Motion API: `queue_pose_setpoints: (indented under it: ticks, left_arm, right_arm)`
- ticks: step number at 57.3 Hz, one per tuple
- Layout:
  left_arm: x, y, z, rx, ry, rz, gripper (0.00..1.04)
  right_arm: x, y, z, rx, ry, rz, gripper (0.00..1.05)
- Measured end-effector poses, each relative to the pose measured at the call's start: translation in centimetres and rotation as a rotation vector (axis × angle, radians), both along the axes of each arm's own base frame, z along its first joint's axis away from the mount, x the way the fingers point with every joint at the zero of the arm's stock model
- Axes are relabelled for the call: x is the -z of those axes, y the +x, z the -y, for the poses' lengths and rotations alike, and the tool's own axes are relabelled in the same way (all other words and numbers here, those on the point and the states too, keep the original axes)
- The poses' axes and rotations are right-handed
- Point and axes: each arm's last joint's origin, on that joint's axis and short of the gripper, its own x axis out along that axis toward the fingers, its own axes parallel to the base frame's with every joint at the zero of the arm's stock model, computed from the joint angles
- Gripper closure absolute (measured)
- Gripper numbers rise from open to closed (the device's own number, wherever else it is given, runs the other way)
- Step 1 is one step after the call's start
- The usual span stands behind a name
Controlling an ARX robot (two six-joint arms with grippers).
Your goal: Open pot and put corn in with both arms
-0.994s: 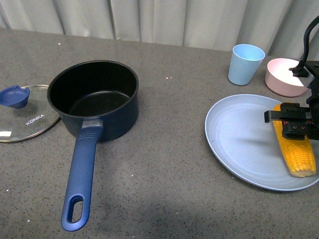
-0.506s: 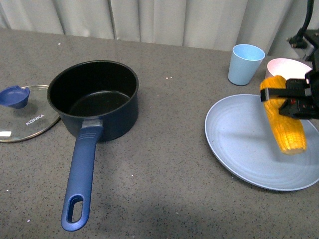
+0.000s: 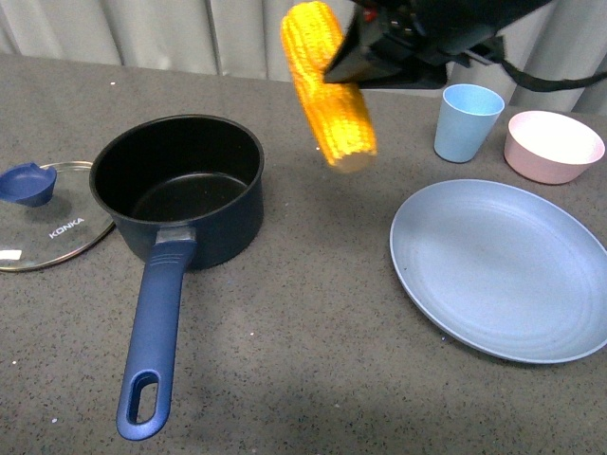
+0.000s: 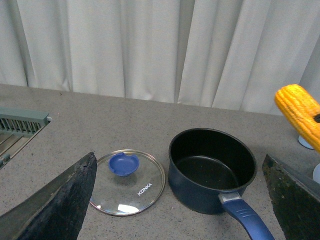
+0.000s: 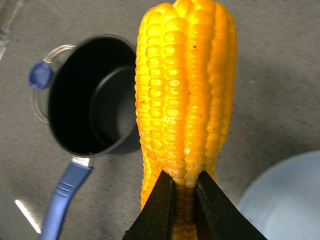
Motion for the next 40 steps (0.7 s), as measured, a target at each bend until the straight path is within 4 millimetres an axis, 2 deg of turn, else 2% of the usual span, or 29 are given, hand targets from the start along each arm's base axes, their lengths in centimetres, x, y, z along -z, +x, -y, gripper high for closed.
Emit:
queue_pose_setpoints:
  ticks: [9,21,40]
  left_arm:
    - [0.0,0.0,0.0,0.000,0.000,0.000,0.07]
    - [0.0,0.0,0.0,0.000,0.000,0.000,0.07]
    - [0.0,0.0,0.0,0.000,0.000,0.000,0.07]
  right_arm:
    - [1.0,1.4,-3.9,-0.055,0.031,-0.065,1.00]
    - [2.5,2.2,-7.7,-0.092,0.022,-0.116,1.00]
    - [4.7,3.7,-10.4,-0.106,0.019,-0.172,1.00]
